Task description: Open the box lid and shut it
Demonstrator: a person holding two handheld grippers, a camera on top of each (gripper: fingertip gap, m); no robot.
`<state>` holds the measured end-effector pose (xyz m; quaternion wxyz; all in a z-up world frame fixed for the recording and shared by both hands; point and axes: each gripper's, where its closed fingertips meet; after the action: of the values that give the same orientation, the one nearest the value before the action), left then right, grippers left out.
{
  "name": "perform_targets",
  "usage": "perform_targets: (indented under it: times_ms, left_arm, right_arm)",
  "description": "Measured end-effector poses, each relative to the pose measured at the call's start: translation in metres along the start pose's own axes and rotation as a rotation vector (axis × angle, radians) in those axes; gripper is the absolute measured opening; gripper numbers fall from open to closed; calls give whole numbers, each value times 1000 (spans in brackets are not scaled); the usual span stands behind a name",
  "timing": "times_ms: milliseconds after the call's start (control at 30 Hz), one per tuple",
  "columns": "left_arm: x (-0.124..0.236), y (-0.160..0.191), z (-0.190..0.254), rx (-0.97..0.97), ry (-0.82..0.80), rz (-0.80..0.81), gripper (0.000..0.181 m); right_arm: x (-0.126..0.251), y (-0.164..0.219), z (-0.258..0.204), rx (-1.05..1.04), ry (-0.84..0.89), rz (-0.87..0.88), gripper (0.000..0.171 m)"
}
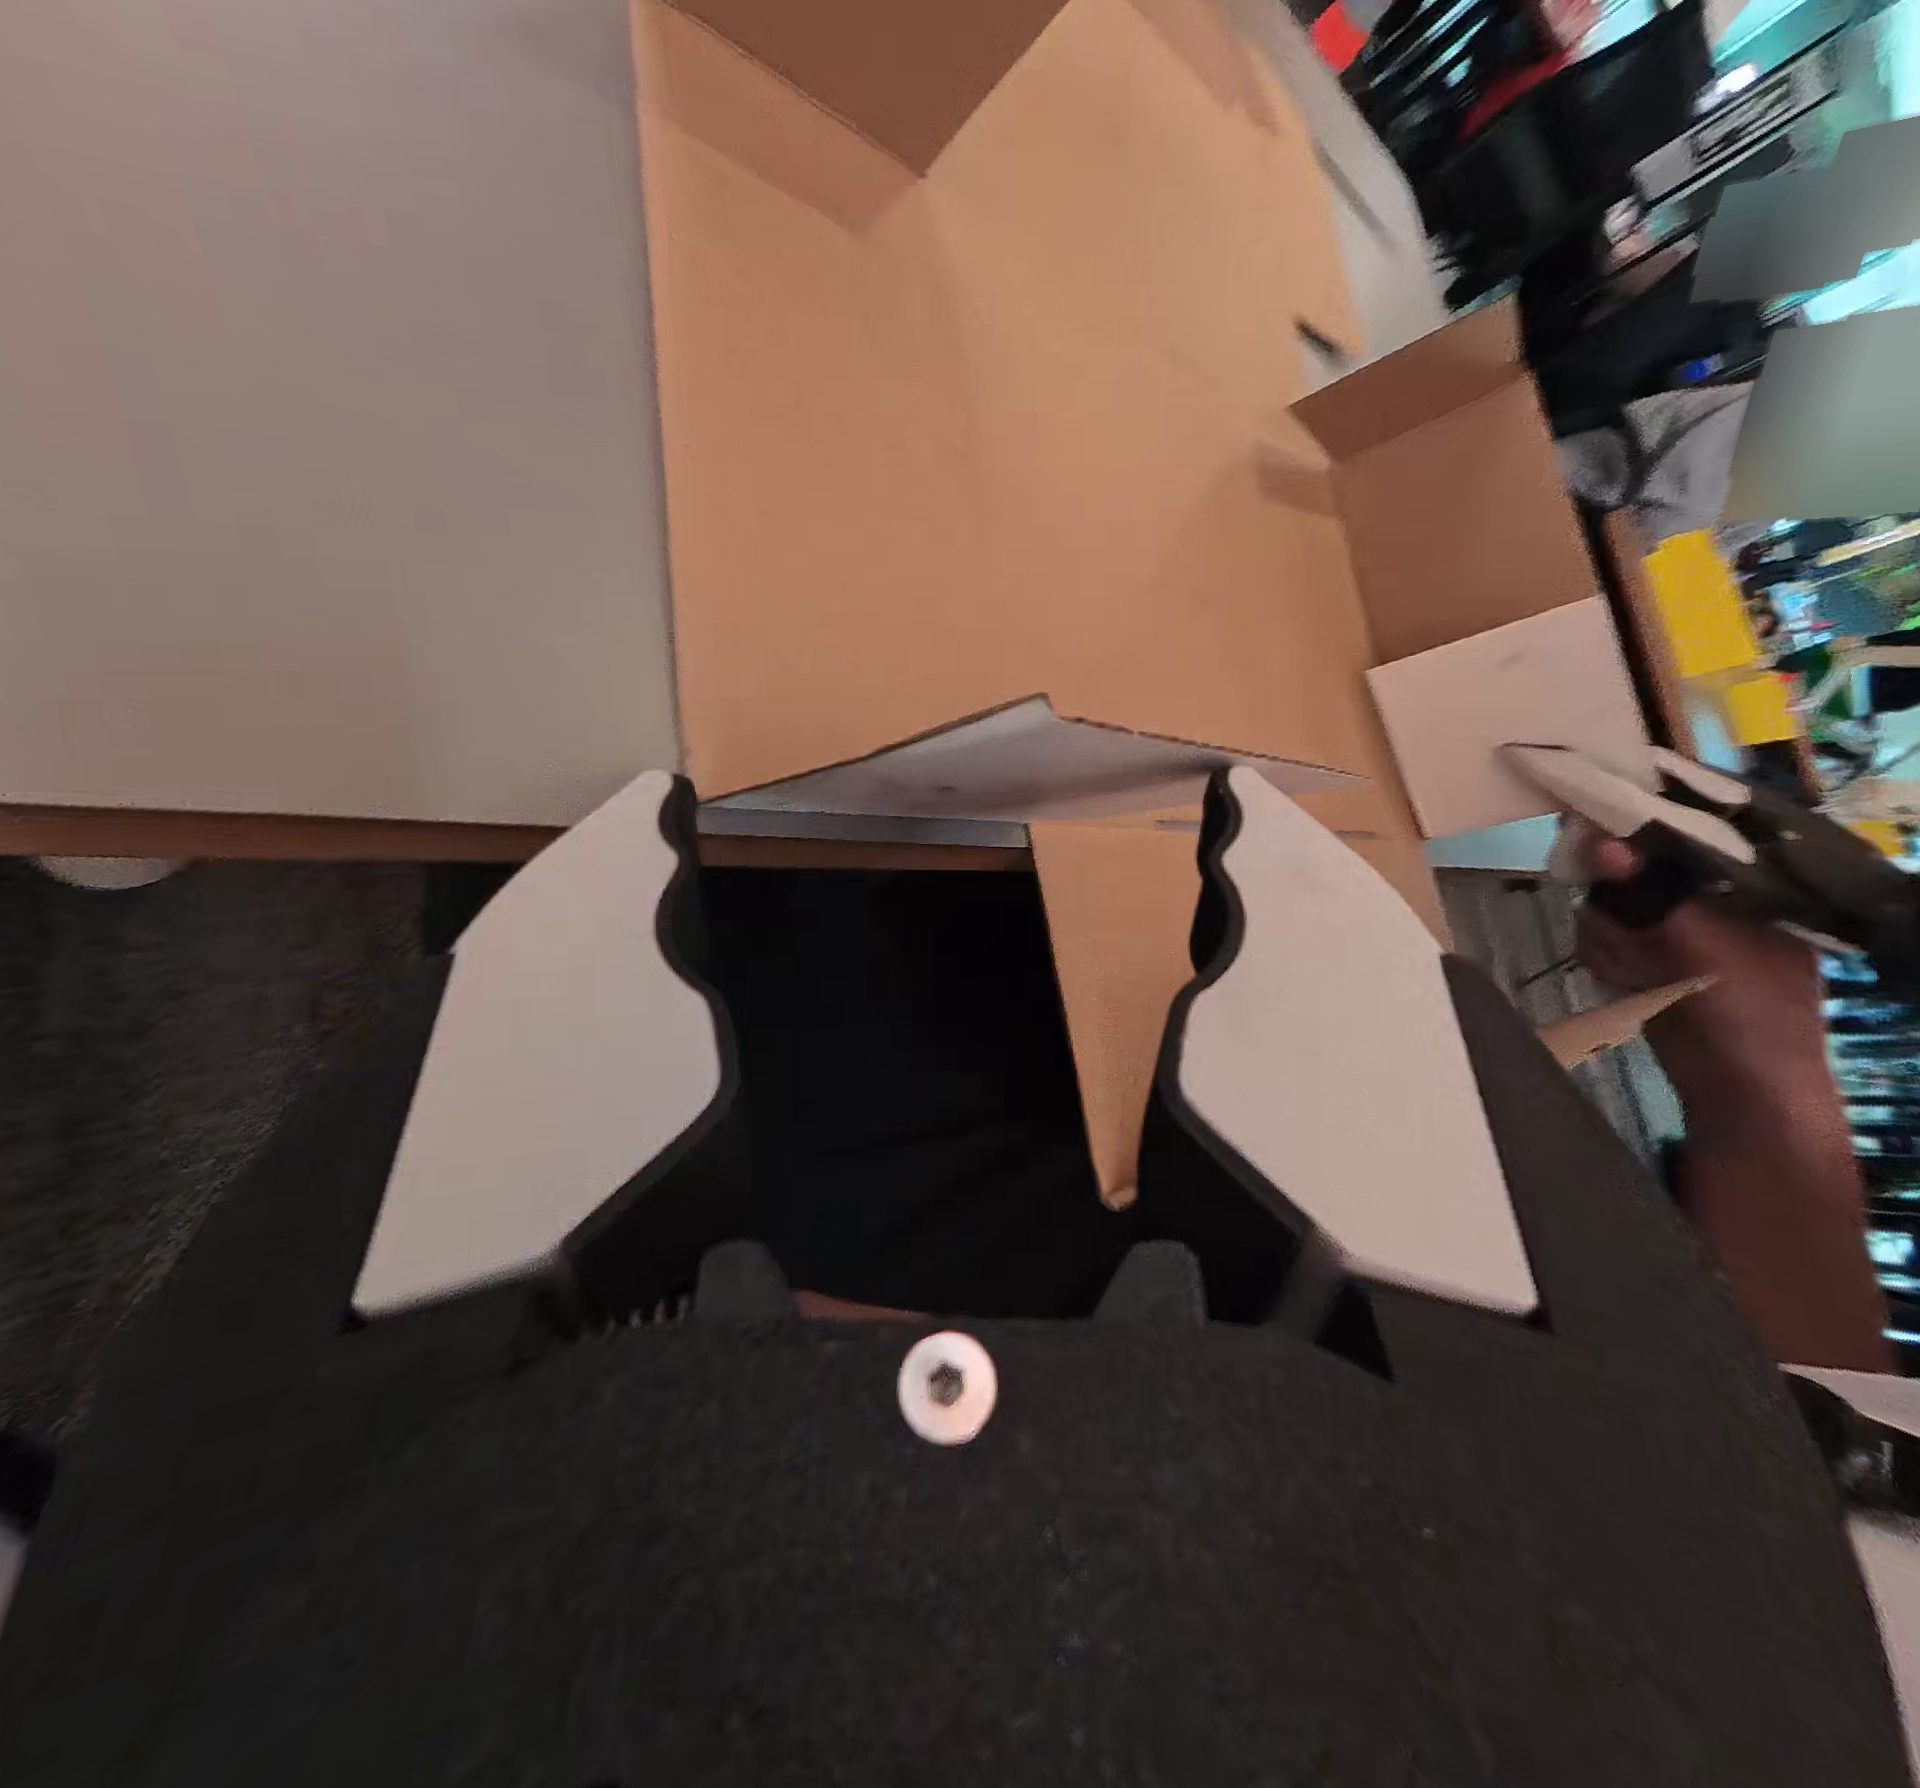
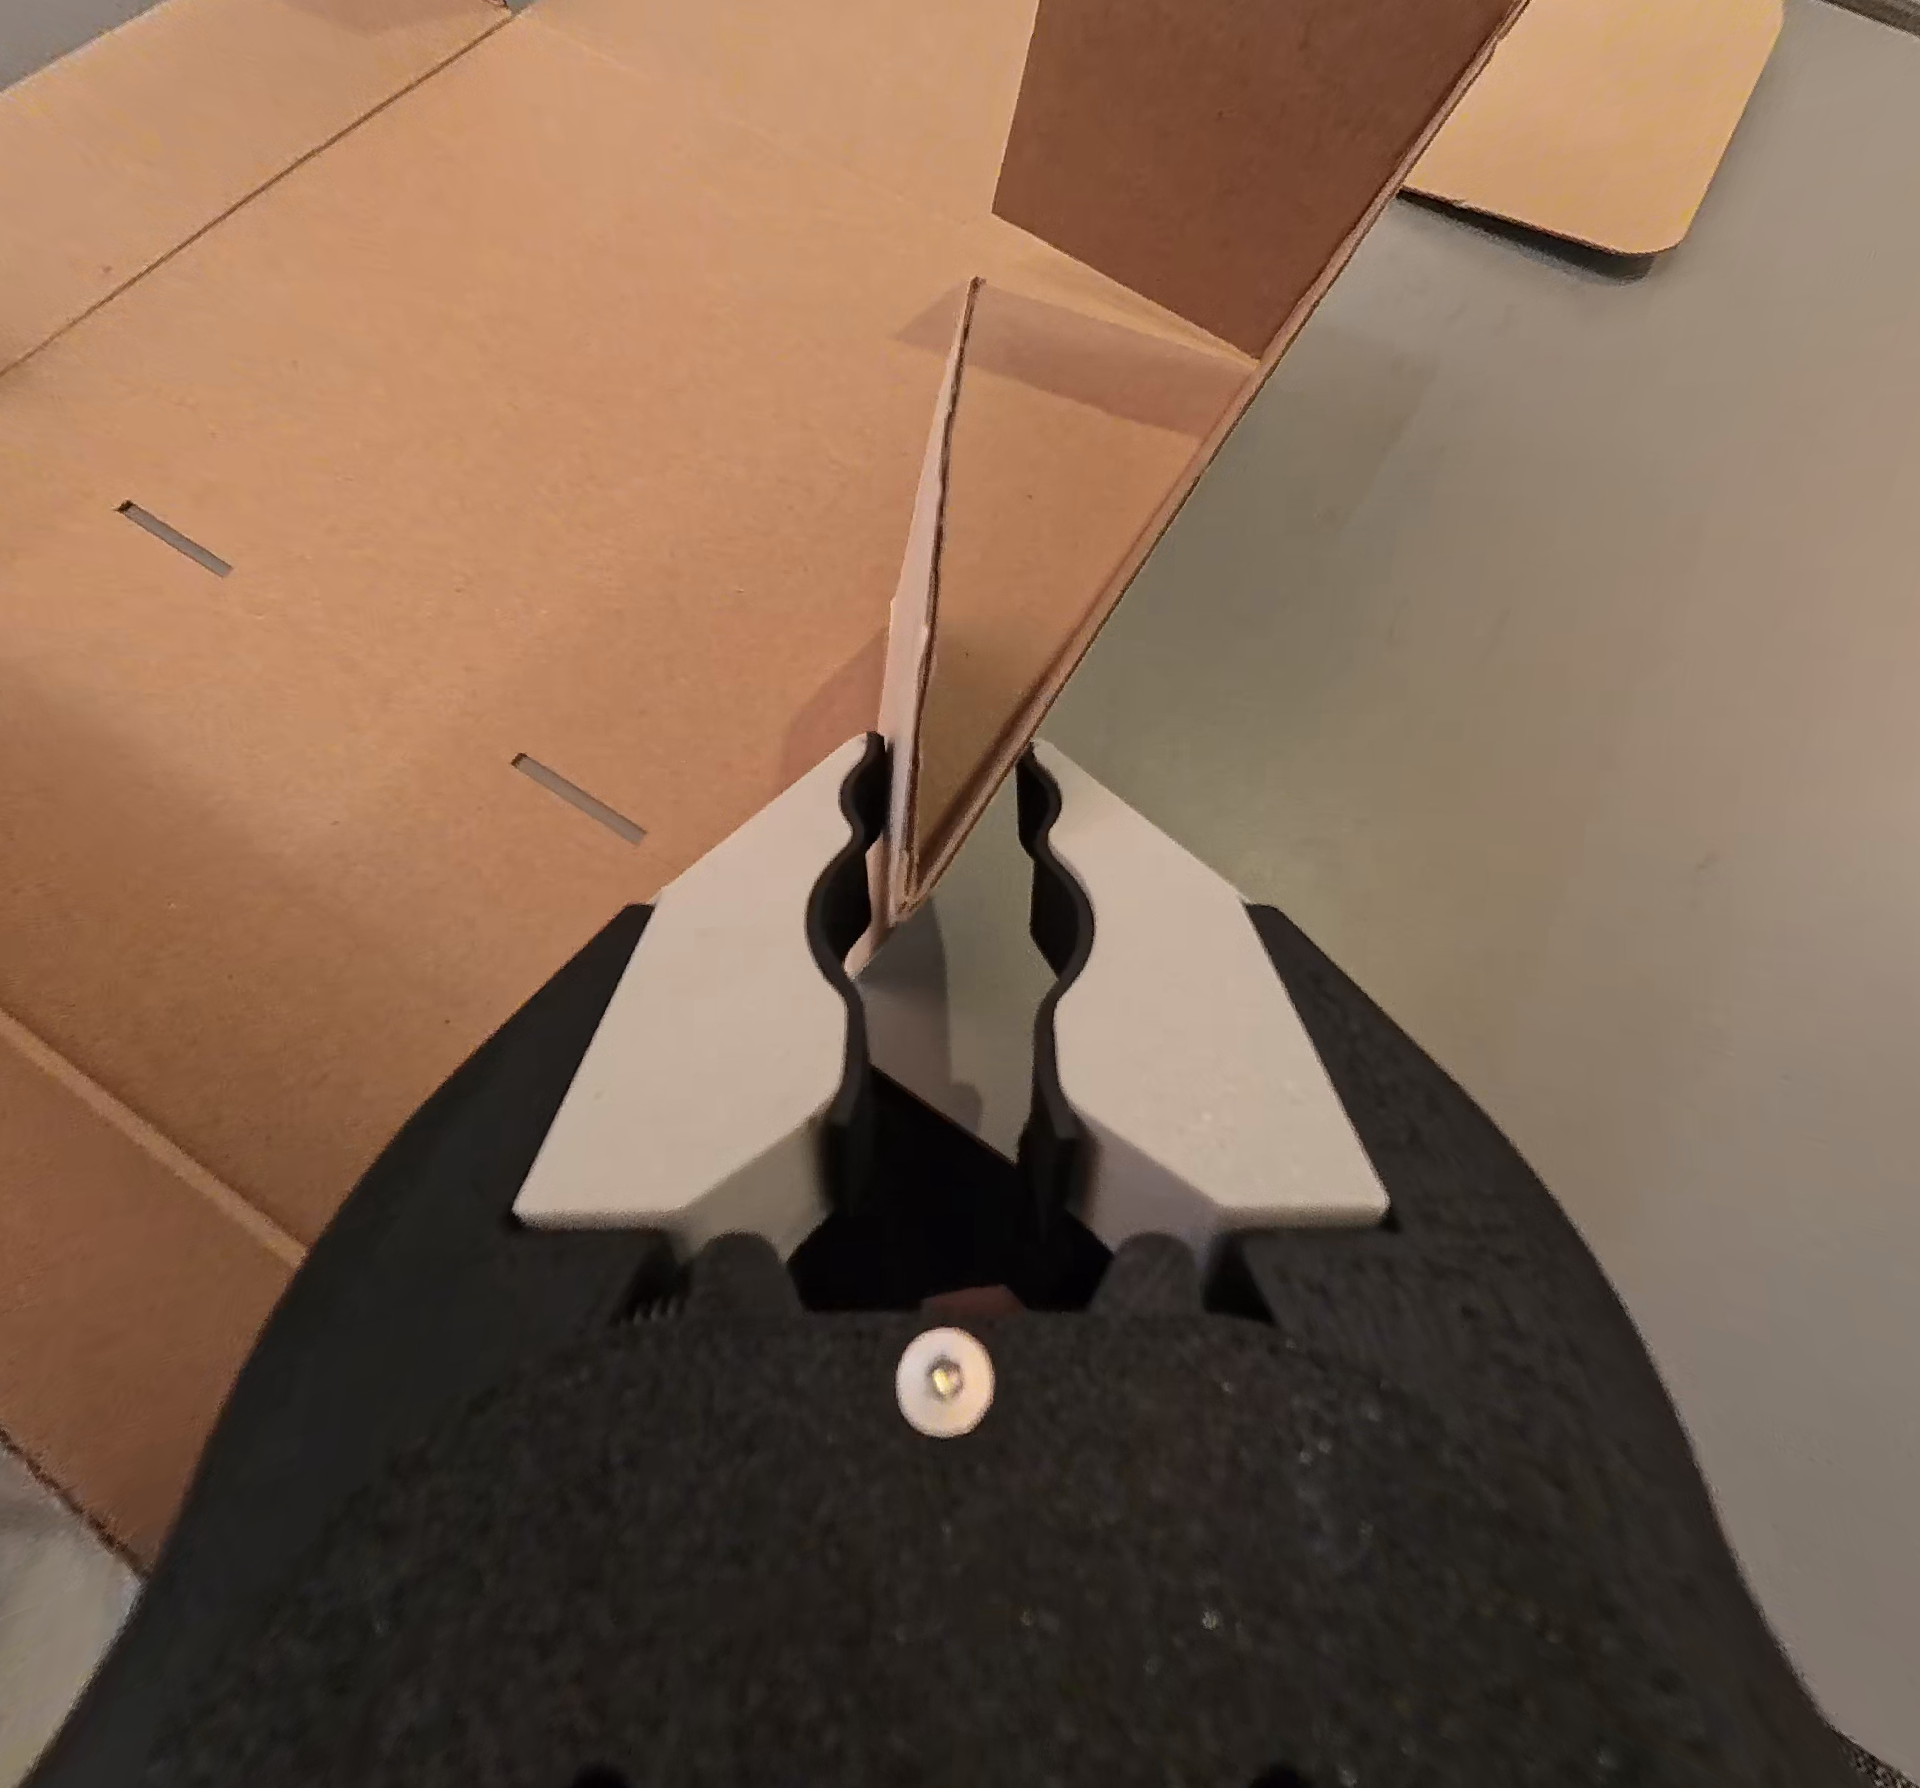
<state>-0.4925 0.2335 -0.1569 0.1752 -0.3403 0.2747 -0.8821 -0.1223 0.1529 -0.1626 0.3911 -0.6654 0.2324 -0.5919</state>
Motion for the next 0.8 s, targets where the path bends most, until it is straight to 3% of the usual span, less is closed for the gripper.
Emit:
perform_targets:
  times_ms: [33,100,367,567,800]
  left_arm:
    - [-1,1,1,-1,17,9,90]
    - [-6,3,-4,-18,19,15,66]
    - [-2,-29,39,-301,186,138,16]
    - [-28,-19,75,-525,235,16,13]
    - [-43,-6,94,-737,209,-53,12]
  right_arm:
    - [0,0,0,-2,-1,1,24]
    - [0,0,0,-6,-4,4,24]
    - [-4,0,-25,183,-113,-31,37]
    - [5,1,-31,106,-273,-110,68]
    - [36,-2,-16,58,-333,-187,76]
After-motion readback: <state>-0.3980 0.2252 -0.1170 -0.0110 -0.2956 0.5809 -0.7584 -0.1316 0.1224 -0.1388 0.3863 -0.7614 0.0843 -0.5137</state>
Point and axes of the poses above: each gripper's, where its closed fingertips meet, x back along the fingers, y out of its underside, z = x × y across the jaws, and after that the axes turned 3 degrees about -y, right-handed
